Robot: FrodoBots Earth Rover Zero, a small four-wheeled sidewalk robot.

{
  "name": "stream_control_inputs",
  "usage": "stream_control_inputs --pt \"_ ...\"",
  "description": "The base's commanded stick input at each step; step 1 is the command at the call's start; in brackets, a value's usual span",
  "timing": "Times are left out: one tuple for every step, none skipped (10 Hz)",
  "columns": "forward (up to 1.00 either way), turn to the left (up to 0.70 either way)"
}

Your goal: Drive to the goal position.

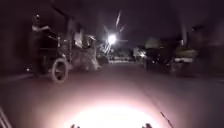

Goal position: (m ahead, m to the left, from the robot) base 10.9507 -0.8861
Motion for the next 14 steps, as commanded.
stream_control_inputs --pt "1.00 0.00" --pt "1.00 0.00" --pt "1.00 0.00" --pt "1.00 -0.08" --pt "1.00 -0.31" --pt "1.00 -0.40" --pt "1.00 -0.40" --pt "1.00 -0.40" --pt "1.00 -0.14" --pt "1.00 0.00" --pt "1.00 0.00" --pt "1.00 0.00" --pt "1.00 0.00" --pt "1.00 0.00"
